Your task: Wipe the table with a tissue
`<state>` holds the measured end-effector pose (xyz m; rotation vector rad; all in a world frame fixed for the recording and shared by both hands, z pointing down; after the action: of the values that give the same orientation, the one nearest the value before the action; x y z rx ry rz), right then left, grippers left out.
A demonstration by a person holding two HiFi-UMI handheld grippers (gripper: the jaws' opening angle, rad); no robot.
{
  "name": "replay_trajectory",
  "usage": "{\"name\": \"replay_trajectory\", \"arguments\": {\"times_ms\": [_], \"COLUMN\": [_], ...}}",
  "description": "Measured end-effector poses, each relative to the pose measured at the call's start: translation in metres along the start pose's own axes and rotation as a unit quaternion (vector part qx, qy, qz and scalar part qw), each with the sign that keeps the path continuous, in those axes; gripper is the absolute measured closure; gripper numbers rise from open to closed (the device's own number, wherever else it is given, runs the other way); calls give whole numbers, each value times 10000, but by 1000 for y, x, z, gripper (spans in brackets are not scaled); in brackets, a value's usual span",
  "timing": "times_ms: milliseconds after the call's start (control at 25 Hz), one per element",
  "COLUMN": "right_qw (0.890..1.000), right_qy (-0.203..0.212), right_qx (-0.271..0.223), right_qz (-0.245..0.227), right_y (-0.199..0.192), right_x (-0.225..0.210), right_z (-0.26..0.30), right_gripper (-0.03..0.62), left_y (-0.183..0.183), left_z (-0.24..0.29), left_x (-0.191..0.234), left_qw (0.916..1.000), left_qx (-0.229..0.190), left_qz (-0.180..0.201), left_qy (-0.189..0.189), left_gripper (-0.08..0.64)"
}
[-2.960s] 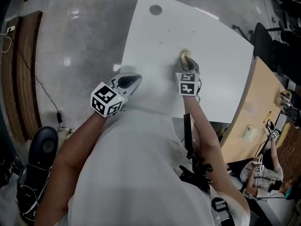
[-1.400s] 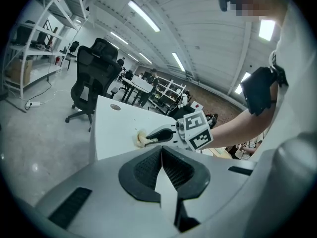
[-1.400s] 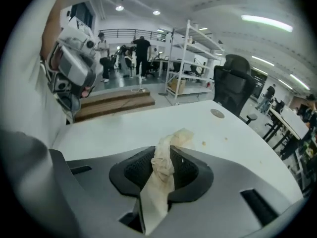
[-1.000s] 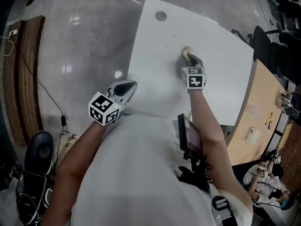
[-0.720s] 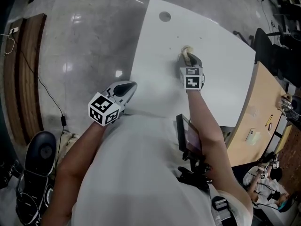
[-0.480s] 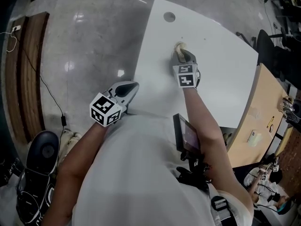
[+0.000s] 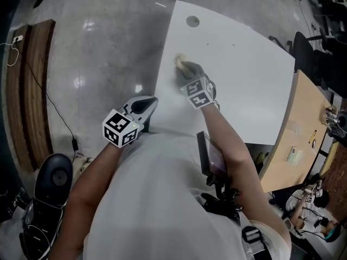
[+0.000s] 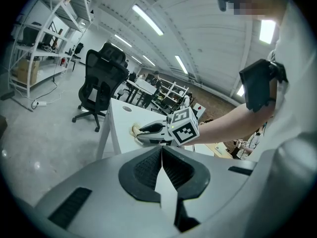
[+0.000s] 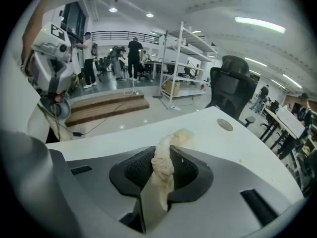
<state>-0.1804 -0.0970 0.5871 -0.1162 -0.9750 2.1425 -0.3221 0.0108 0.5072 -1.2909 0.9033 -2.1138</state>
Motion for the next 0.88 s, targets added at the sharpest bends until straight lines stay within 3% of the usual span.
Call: {"name": "replay_trajectory", "arguments": {"times_ms": [200,320,400,520,640,880], "right_qw": [9921,9879,9906,9941,9902,9911], "right_qy": [969,1152,899,182,-519,-1103], "right_qx": [-142,-64,50,362,822,745], "right_qz": [-778,-1039,-1035,-1004,-998,99], "right_y": [-11,-27,-39,-58,-80,-108], "right_x": [24,20,8,-22,-60,-131], "right_z": [-19,-34,-42,-52,-63,-96], "right_gripper": [503,503,503,503,503,503], "left_y": [1,2,1,0,1,5], "left_z": [5,11,14,23,36,62], "left_x": [-6,-9,-13,-19,-23,-41], "left_qw": [9999,9998,9997,9995,9995,9997], "left_qx": [56,94,102,150,153,113], "left_qz": [66,91,94,98,80,55], "left_qy": [-115,-158,-199,-250,-264,-217], "left_gripper": [552,552,552,552,552,552]}}
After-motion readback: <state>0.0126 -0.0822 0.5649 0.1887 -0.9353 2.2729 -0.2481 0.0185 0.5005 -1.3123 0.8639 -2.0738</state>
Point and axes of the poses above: the fingertips, and each gripper's own axes: z forward along the fingers, x to its left, y out of its top, the point moved 4 cm from there along -z, backward along the fingers, and after that the axes turned 5 degrees about -y, right-handed, at the moved point
